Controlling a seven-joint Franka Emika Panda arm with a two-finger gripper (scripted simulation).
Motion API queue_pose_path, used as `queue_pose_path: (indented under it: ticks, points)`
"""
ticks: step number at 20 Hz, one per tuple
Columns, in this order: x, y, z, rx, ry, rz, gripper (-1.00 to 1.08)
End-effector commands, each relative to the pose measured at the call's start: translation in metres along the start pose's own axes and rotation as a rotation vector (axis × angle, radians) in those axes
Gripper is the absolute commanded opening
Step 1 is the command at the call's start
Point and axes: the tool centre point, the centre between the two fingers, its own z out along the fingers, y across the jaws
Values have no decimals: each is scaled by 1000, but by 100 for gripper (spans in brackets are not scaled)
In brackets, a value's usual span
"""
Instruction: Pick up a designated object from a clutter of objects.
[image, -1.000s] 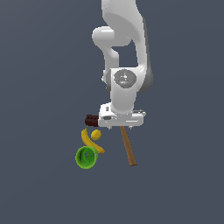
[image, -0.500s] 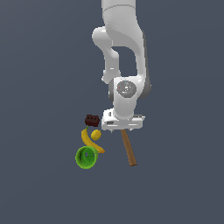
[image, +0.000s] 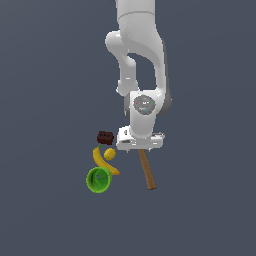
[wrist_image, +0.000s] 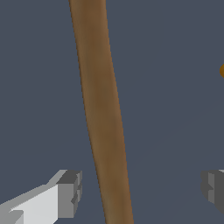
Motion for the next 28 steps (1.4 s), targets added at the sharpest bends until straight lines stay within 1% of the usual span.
queue_pose_path:
  ticks: [1, 6, 12, 13, 22, 23, 28]
  points:
    - [-1, 0, 9, 0, 0, 0, 100]
    - [-1, 0, 33, 0, 0, 0, 100]
    - [-1, 0, 42, 0, 0, -1, 100]
    - [-1, 0, 42, 0, 0, -1, -100]
    - [-1, 0, 42, 0, 0, -1, -100]
    - [0, -6, 40, 3, 2, -10, -100]
    - [1, -5, 33, 3, 2, -10, -100]
